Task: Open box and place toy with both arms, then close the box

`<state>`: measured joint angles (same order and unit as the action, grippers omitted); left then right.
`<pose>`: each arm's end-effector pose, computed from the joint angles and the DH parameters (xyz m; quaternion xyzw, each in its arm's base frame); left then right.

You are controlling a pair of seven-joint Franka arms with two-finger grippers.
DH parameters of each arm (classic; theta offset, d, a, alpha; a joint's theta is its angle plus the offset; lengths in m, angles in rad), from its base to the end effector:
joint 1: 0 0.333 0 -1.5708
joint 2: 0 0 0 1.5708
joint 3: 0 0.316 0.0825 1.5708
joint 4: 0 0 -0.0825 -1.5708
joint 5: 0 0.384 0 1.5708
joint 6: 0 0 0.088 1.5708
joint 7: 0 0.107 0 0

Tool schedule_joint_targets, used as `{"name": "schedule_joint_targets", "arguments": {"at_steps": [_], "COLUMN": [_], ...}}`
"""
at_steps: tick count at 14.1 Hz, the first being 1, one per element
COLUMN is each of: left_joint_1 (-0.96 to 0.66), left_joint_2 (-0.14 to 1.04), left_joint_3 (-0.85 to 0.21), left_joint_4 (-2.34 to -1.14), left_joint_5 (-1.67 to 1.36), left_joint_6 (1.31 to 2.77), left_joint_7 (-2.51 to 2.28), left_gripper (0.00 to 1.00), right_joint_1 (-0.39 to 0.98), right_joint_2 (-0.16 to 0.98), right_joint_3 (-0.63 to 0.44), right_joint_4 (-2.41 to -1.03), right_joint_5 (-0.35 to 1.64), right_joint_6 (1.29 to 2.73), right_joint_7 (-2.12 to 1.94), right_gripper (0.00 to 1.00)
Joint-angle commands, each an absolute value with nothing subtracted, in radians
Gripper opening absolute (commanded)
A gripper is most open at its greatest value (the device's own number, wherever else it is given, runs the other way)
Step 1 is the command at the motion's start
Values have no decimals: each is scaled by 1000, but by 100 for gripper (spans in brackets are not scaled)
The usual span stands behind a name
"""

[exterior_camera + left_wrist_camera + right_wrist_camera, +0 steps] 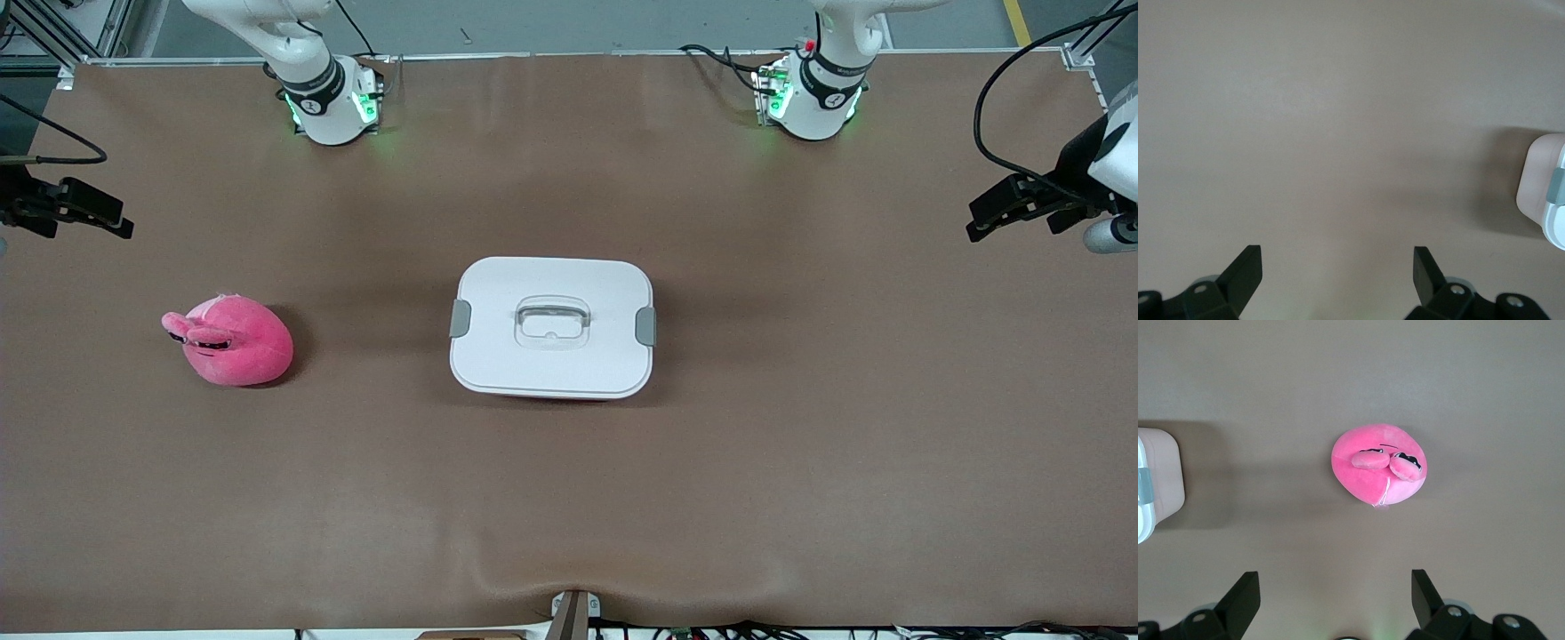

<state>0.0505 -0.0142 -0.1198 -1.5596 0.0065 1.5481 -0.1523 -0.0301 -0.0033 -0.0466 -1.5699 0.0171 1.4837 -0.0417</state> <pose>0.5468 -0.0378 0.6355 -0.9991 -0.0416 -0.0017 0.0039 0.5425 -0.0398 0.6195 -0.9990 0.0171 0.0409 0.0111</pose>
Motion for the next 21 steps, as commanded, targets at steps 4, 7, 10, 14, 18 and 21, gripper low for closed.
{"name": "schedule_joint_targets", "arguments": {"at_steps": [4,7,10,14,18,21], "left_joint_1": [52,54,57,58,77,74], "left_joint_2": [-6,-6,-5,20,54,63], "left_joint_3": [-121,-120,-114,-94,-80,-80], "left_joint_4": [-1543,-1542,-1542,-1542,-1523,-1497], "left_joint_5": [8,6,12,21,14,12], "left_joint_6": [1548,1548,1548,1551,1551,1551], "left_joint_7": [-141,-143,-141,-164,-156,-161], "left_gripper": [100,100,100,100,100,100], "right_joint_1": [-12,-12,-12,-12,-12,-12], "right_joint_2": [-11,-11,-11,-11,-9,-9], "right_joint_3": [-46,-46,-46,-46,-46,-46], "right_joint_4": [-1574,-1574,-1575,-1577,-1577,-1577], "right_joint_5": [2,3,3,3,3,3], "right_joint_6": [1505,1503,1503,1503,1503,1503], "right_joint_7": [-40,-41,-41,-40,-38,-38], "right_gripper": [100,100,100,100,100,100]}}
